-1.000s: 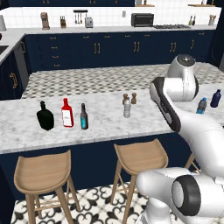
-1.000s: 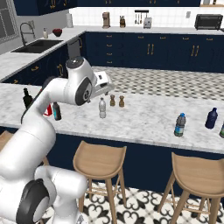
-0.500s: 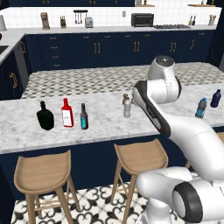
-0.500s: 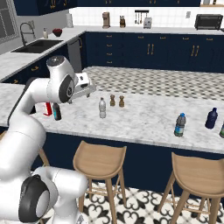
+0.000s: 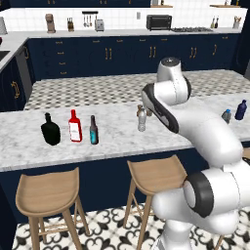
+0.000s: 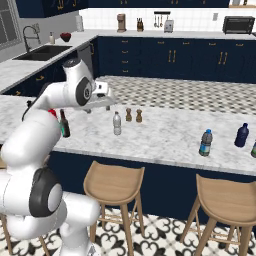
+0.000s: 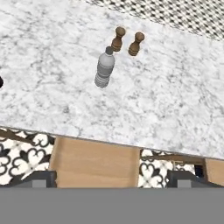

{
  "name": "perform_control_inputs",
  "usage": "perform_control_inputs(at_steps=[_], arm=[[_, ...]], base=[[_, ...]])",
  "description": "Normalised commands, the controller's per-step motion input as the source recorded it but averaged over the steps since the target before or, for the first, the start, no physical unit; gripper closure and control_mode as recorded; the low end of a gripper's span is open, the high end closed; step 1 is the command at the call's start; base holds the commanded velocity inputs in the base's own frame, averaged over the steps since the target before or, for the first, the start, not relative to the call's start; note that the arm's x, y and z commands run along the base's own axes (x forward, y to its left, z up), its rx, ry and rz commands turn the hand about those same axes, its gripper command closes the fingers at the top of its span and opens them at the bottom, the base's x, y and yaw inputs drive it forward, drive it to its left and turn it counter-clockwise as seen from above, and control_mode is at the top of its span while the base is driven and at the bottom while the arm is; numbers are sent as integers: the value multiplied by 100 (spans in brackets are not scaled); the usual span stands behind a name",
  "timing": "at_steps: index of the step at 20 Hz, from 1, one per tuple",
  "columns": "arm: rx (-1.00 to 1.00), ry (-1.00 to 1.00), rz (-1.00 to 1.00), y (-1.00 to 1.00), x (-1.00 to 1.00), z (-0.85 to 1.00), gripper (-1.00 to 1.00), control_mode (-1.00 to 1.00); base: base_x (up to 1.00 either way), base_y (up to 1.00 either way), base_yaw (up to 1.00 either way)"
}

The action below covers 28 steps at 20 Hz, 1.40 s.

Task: Move the plastic bottles in the middle to the plastics group, and the glass bottles in the middle to the glass group.

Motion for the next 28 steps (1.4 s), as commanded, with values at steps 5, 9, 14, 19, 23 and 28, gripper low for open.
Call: perform_control_inputs(at_steps=[5, 9, 14, 19, 23, 28], arm=[[19, -4, -3, -4, 48, -49, -100, -100], [9, -13, 0, 13, 47, -48, -100, -100], [1, -3, -3, 8, 54, -32, -100, -100], [0, -1, -4, 0, 50, -29, -100, -100], [0, -1, 0, 0, 49, -26, -100, -100], [0, -1, 0, 0, 39, -15, -100, -100]], base=[[0, 0, 0], [0, 0, 0], [0, 0, 0], [0, 0, 0], [0, 0, 0], [0, 0, 0]])
